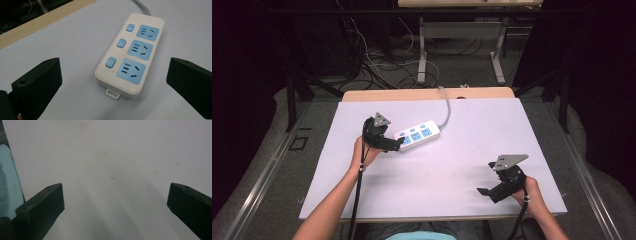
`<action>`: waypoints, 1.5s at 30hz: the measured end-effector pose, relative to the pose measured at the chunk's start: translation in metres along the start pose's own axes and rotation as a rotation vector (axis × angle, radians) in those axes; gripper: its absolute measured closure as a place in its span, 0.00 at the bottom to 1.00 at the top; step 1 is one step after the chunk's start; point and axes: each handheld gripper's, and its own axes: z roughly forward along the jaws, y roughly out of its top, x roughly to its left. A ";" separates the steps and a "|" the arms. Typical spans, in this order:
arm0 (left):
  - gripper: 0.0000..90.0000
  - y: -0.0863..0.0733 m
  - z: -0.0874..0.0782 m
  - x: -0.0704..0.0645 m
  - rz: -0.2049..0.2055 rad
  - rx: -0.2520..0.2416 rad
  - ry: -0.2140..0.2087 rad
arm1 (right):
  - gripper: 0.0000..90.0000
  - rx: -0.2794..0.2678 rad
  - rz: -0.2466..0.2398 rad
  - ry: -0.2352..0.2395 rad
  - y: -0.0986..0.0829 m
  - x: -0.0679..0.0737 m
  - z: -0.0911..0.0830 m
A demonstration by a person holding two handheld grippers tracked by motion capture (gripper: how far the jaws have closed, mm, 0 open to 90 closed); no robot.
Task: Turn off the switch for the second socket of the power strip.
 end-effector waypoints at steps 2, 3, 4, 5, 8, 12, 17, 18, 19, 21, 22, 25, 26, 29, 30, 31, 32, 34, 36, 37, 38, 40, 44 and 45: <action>0.00 -0.003 -0.005 -0.001 0.002 0.009 0.006 | 0.01 0.004 -0.008 0.000 0.000 0.000 0.000; 0.00 -0.005 -0.006 0.000 0.009 0.007 0.013 | 0.01 -0.001 -0.007 -0.002 0.000 0.000 0.000; 0.00 -0.006 -0.009 0.000 0.010 0.011 0.015 | 0.01 0.011 0.001 0.002 0.000 0.000 -0.001; 0.00 -0.007 -0.011 0.000 0.009 0.015 0.014 | 0.01 0.011 0.001 0.002 0.000 0.000 -0.001; 0.00 -0.012 -0.018 0.002 0.009 0.010 0.020 | 0.01 0.007 -0.001 0.000 0.000 0.001 -0.001; 0.00 -0.019 -0.028 0.002 -0.001 0.021 0.026 | 0.01 0.004 0.002 -0.003 0.000 0.002 -0.001; 0.00 -0.030 -0.039 0.002 -0.009 0.024 0.037 | 0.01 0.002 0.000 -0.007 0.000 0.001 0.000; 0.00 -0.032 -0.041 0.002 -0.006 0.026 0.036 | 0.01 0.002 0.000 -0.005 0.000 0.001 0.000; 0.00 -0.034 -0.043 0.001 -0.008 0.023 0.040 | 0.01 0.011 0.000 0.000 0.000 0.001 -0.001; 0.00 -0.036 -0.048 0.000 -0.005 0.029 0.039 | 0.01 0.003 -0.008 -0.002 0.000 0.001 0.000; 0.00 -0.038 -0.050 -0.001 -0.012 0.023 0.041 | 0.01 0.006 -0.004 -0.001 0.000 0.001 0.000; 0.00 -0.042 -0.055 -0.003 -0.004 0.032 0.045 | 0.01 0.004 -0.004 -0.001 0.000 0.002 0.000; 0.00 -0.043 -0.057 -0.004 -0.002 0.040 0.050 | 0.01 0.004 -0.004 -0.001 0.000 0.001 0.000; 0.00 -0.048 -0.061 -0.005 -0.004 0.052 0.058 | 0.01 0.005 -0.004 0.000 0.000 0.002 0.000; 0.00 -0.050 -0.063 -0.006 -0.004 0.054 0.064 | 0.01 -0.005 -0.003 -0.003 0.000 0.002 0.001; 0.00 -0.052 -0.065 -0.006 -0.005 0.058 0.064 | 0.01 -0.005 -0.004 -0.002 0.000 0.002 0.001; 0.00 -0.053 -0.066 -0.006 -0.005 0.061 0.063 | 0.01 -0.005 -0.005 -0.001 0.000 0.002 0.001; 0.00 -0.057 -0.070 -0.006 -0.009 0.061 0.061 | 0.01 -0.004 -0.003 -0.002 0.000 0.002 0.001; 0.00 -0.060 -0.074 -0.008 -0.010 0.063 0.063 | 0.01 -0.006 -0.004 -0.001 0.000 0.002 0.001; 0.00 -0.062 -0.075 -0.008 -0.009 0.064 0.062 | 0.01 -0.005 -0.004 -0.001 0.000 0.002 0.001; 0.00 -0.064 -0.077 -0.009 -0.007 0.069 0.064 | 0.01 -0.005 -0.004 -0.001 0.000 0.002 0.001; 0.00 -0.067 -0.081 -0.009 -0.005 0.075 0.059 | 0.01 0.006 -0.006 0.003 0.000 0.001 0.001; 0.00 -0.074 -0.087 -0.011 -0.004 0.080 0.069 | 0.01 -0.003 -0.004 -0.003 0.000 0.001 0.001; 0.00 -0.075 -0.088 -0.011 -0.003 0.079 0.066 | 0.01 -0.004 -0.003 -0.003 0.000 0.001 0.001</action>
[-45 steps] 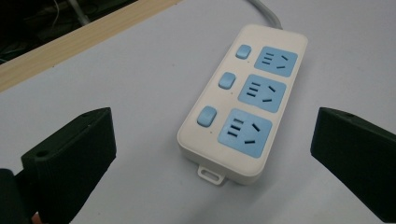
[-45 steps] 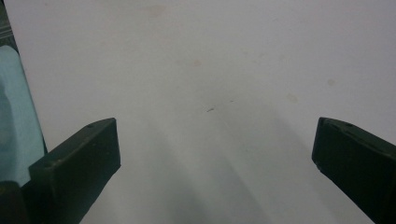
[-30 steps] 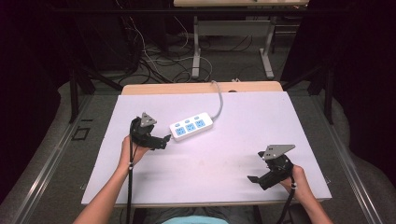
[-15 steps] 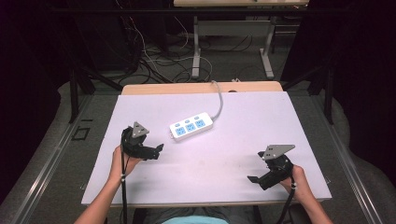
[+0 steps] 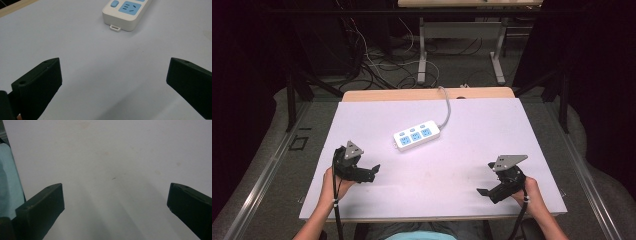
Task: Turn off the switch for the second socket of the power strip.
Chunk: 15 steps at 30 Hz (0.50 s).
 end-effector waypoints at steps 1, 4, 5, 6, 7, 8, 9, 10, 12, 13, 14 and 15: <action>0.00 -0.001 -0.002 0.000 0.001 0.003 0.000 | 0.01 0.006 -0.001 0.002 0.000 0.000 0.000; 0.00 -0.006 -0.005 -0.001 0.009 0.013 0.008 | 0.01 0.009 0.005 -0.001 0.000 0.000 0.000; 0.00 -0.007 -0.006 -0.002 0.007 0.011 0.011 | 0.01 0.009 0.005 -0.001 0.000 0.000 0.000; 0.00 -0.008 -0.007 -0.003 0.006 0.017 0.016 | 0.01 0.012 -0.002 0.003 0.000 -0.001 -0.001; 0.00 -0.010 -0.008 -0.003 0.012 0.027 0.022 | 0.01 0.016 -0.006 0.003 0.000 -0.001 -0.001; 0.00 -0.011 -0.009 -0.003 0.013 0.025 0.024 | 0.01 0.010 0.001 -0.005 0.000 -0.001 -0.001; 0.00 -0.012 -0.010 -0.003 0.013 0.029 0.031 | 0.01 0.021 0.002 0.005 0.000 -0.001 -0.002; 0.00 -0.013 -0.011 -0.003 0.012 0.030 0.032 | 0.01 0.014 0.002 0.005 0.000 -0.001 -0.001; 0.00 -0.016 -0.013 -0.004 0.015 0.031 0.027 | 0.01 0.010 0.002 0.004 0.000 -0.001 -0.001; 0.00 -0.018 -0.014 -0.004 0.018 0.034 0.036 | 0.01 0.020 0.002 0.006 0.000 -0.001 -0.001; 0.00 -0.019 -0.016 -0.005 0.025 0.035 0.038 | 0.01 0.009 0.001 -0.001 0.000 -0.001 -0.001; 0.00 -0.021 -0.017 -0.006 0.019 0.034 0.037 | 0.01 0.015 0.003 0.001 0.000 -0.001 -0.001</action>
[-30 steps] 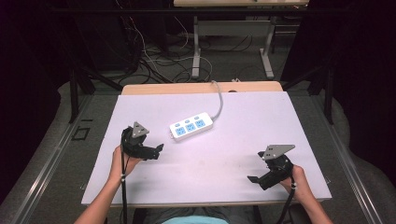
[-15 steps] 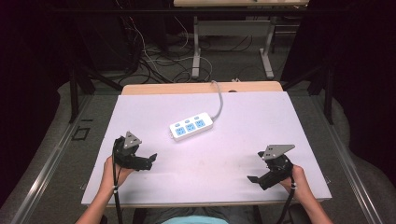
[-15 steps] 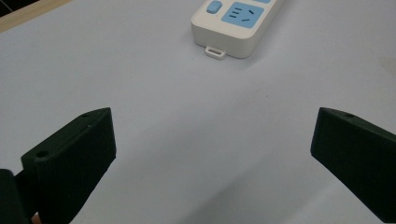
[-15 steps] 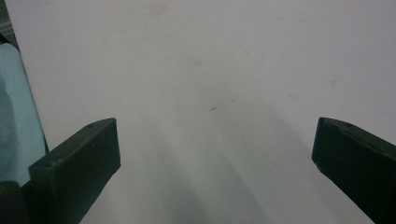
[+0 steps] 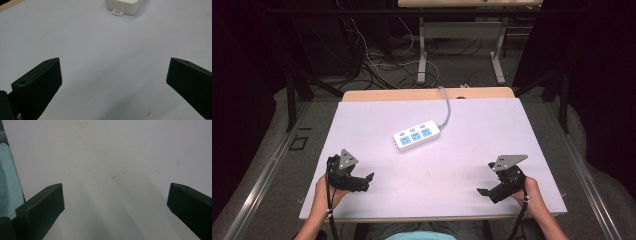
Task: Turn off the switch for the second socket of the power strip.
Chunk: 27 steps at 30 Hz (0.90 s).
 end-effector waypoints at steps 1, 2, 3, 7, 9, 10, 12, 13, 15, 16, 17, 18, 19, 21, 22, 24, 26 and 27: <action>0.00 -0.002 -0.001 -0.001 -0.002 -0.002 0.000 | 0.01 0.002 -0.007 0.004 0.000 -0.001 0.000; 0.00 -0.004 -0.003 -0.001 0.009 0.002 0.006 | 0.01 0.001 -0.014 0.001 0.000 -0.001 0.000; 0.00 -0.006 -0.004 -0.002 0.006 0.002 0.000 | 0.01 0.001 -0.011 0.004 0.000 -0.001 0.000; 0.00 -0.012 -0.010 -0.005 0.011 -0.004 -0.003 | 0.01 0.007 0.000 0.004 0.000 -0.001 0.000; 0.00 -0.015 -0.012 -0.006 0.019 -0.005 -0.004 | 0.01 0.008 0.001 0.004 0.000 -0.001 0.000; 0.00 -0.016 -0.012 -0.007 0.015 -0.008 -0.004 | 0.01 0.009 0.000 0.004 0.000 -0.001 0.000; 0.00 -0.019 -0.013 -0.008 0.019 -0.009 -0.008 | 0.01 0.009 0.002 0.004 0.000 -0.001 0.000; 0.00 -0.021 -0.014 -0.009 0.017 -0.003 -0.015 | 0.01 0.010 0.001 0.004 0.000 -0.001 0.000; 0.00 -0.023 -0.015 -0.010 0.017 -0.007 -0.017 | 0.01 0.012 0.007 0.005 0.000 0.000 0.000; 0.00 -0.024 -0.016 -0.011 0.023 0.000 -0.016 | 0.01 0.012 0.007 0.005 0.000 0.000 0.000; 0.00 -0.025 -0.017 -0.011 0.025 -0.005 -0.012 | 0.01 0.012 0.007 0.005 0.000 0.000 0.000; 0.00 -0.025 -0.017 -0.011 0.031 -0.005 -0.011 | 0.01 0.012 0.007 0.005 0.000 0.000 0.000; 0.00 -0.026 -0.017 -0.013 0.021 -0.007 -0.019 | 0.01 0.012 0.007 0.005 0.000 0.000 0.000; 0.00 -0.028 -0.018 -0.014 0.026 -0.005 -0.019 | 0.01 0.011 0.000 0.005 0.000 -0.001 0.001; 0.00 -0.029 -0.018 -0.014 0.026 -0.008 -0.020 | 0.01 0.012 -0.003 0.009 0.000 -0.001 0.001; 0.00 -0.029 -0.018 -0.014 0.038 -0.003 -0.022 | 0.01 0.014 -0.001 0.009 0.000 -0.001 0.001; 0.00 -0.031 -0.018 -0.015 0.036 -0.002 -0.028 | 0.01 0.013 0.001 0.002 0.000 -0.001 0.001; 0.00 -0.031 -0.017 -0.014 0.042 -0.004 -0.024 | 0.01 0.013 0.001 0.002 0.000 -0.001 0.001</action>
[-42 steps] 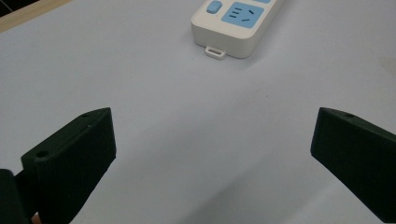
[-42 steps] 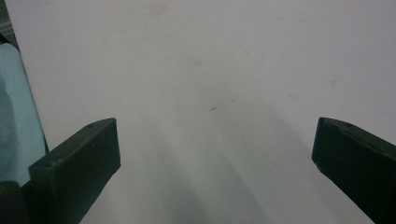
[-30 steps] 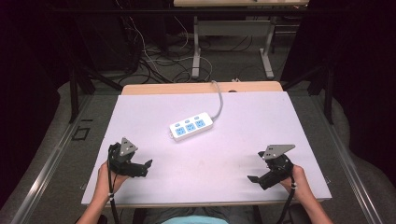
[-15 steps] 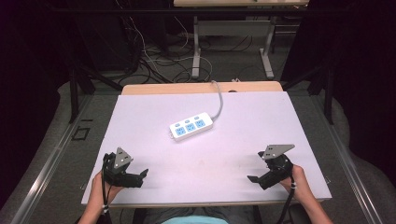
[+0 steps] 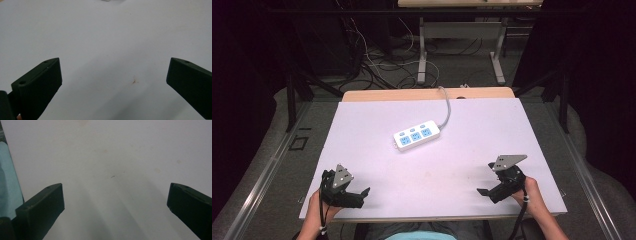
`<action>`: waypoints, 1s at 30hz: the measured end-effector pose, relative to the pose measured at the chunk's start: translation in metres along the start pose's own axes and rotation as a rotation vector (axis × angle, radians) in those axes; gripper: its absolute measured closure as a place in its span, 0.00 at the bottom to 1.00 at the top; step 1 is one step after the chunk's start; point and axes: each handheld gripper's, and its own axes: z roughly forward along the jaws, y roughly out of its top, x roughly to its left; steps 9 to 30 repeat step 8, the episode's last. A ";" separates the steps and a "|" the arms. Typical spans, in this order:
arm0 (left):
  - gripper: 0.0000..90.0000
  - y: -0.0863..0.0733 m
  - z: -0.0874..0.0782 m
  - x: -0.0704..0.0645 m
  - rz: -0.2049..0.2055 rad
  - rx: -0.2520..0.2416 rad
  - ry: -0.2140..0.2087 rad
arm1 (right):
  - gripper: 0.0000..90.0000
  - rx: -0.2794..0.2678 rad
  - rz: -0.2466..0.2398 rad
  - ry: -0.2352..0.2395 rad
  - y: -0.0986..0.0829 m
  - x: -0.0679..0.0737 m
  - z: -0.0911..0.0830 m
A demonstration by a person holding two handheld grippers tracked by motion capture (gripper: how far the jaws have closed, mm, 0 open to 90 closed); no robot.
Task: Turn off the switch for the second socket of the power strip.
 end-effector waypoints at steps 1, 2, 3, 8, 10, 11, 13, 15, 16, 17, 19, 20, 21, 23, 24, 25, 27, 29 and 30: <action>0.00 0.000 0.001 -0.001 -0.011 0.002 -0.010 | 0.01 0.000 -0.001 0.000 0.000 0.000 0.000; 0.00 0.000 0.000 0.000 -0.007 0.010 -0.012 | 0.01 0.001 -0.001 0.000 0.000 0.000 0.000; 0.00 0.000 0.001 0.000 -0.010 0.009 -0.016 | 0.01 -0.005 -0.001 -0.003 0.000 0.000 0.001; 0.00 0.000 0.002 0.002 -0.001 0.014 -0.008 | 0.01 -0.014 -0.004 -0.005 0.000 0.000 0.001; 0.00 0.000 0.002 0.002 -0.001 0.014 -0.008 | 0.01 -0.014 -0.004 -0.005 0.000 0.000 0.001; 0.00 0.000 0.002 0.002 -0.001 0.014 -0.008 | 0.01 -0.014 -0.004 -0.005 0.000 0.000 0.001; 0.00 0.000 0.002 0.002 -0.001 0.014 -0.008 | 0.01 -0.014 -0.004 -0.005 0.000 0.000 0.001; 0.00 0.000 0.002 0.002 -0.001 0.014 -0.008 | 0.01 -0.014 -0.004 -0.005 0.000 0.000 0.001; 0.00 0.000 0.002 0.002 -0.001 0.014 -0.008 | 0.01 -0.014 -0.004 -0.005 0.000 0.000 0.001; 0.00 0.000 0.002 0.002 -0.001 0.014 -0.008 | 0.01 -0.014 -0.004 -0.005 0.000 0.000 0.001; 0.00 0.000 0.002 0.002 -0.001 0.014 -0.008 | 0.01 -0.014 -0.004 -0.005 0.000 0.000 0.001; 0.00 0.000 0.002 0.002 -0.001 0.014 -0.008 | 0.01 -0.014 -0.004 -0.005 0.000 0.000 0.001; 0.00 0.000 0.002 0.002 -0.001 0.014 -0.008 | 0.01 -0.014 -0.004 -0.005 0.000 0.000 0.001; 0.00 0.000 0.002 0.002 -0.001 0.014 -0.008 | 0.01 -0.014 -0.004 -0.005 0.000 0.000 0.001; 0.00 0.000 0.002 0.002 -0.001 0.014 -0.008 | 0.01 -0.014 -0.004 -0.005 0.000 0.000 0.001; 0.00 0.000 0.002 0.002 -0.001 0.014 -0.008 | 0.01 -0.014 -0.004 -0.005 0.000 0.000 0.001; 0.00 0.000 0.002 0.002 -0.001 0.014 -0.008 | 0.01 -0.014 -0.004 -0.005 0.000 0.000 0.001; 0.00 0.000 0.002 0.002 -0.001 0.014 -0.008 | 0.01 -0.014 -0.004 -0.005 0.000 0.000 0.001; 0.00 0.000 0.002 0.002 -0.001 0.014 -0.008 | 0.01 -0.014 -0.004 -0.005 0.000 0.000 0.001</action>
